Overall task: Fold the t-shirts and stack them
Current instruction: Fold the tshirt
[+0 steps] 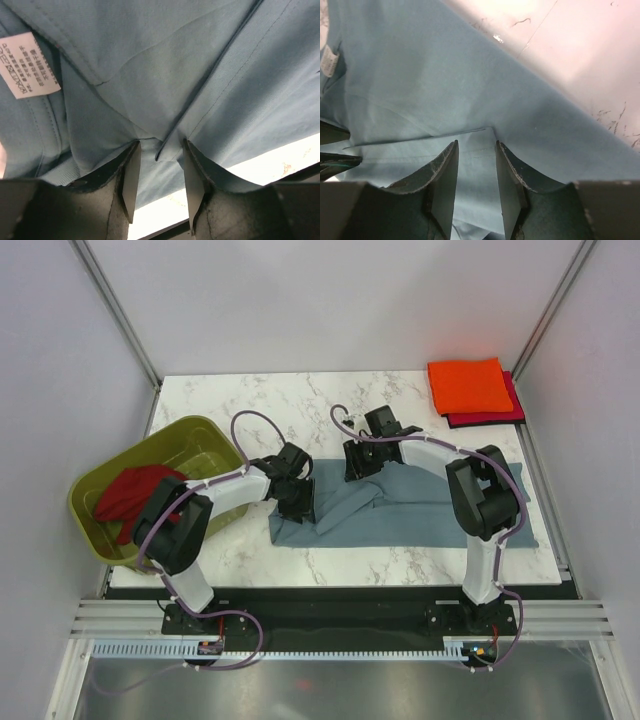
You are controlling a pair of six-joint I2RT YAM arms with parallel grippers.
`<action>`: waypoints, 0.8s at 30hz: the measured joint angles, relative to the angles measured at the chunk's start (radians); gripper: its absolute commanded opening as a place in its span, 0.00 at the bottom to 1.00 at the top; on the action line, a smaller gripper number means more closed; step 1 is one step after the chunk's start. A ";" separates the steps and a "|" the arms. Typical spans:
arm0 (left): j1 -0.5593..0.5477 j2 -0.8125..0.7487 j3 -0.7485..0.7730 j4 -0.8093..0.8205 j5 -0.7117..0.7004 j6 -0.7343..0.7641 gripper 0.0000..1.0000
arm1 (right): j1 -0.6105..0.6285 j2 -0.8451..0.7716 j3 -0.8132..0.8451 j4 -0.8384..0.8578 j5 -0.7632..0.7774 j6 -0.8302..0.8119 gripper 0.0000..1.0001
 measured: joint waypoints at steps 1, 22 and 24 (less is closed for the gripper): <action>0.000 0.005 0.000 0.004 0.005 0.004 0.45 | 0.002 0.004 0.002 0.002 0.005 -0.004 0.44; -0.002 0.010 0.012 -0.010 -0.006 0.009 0.28 | 0.016 -0.005 -0.030 0.035 0.088 -0.016 0.23; -0.003 0.002 0.012 -0.020 -0.014 0.009 0.34 | 0.016 -0.016 -0.033 0.049 0.099 -0.011 0.22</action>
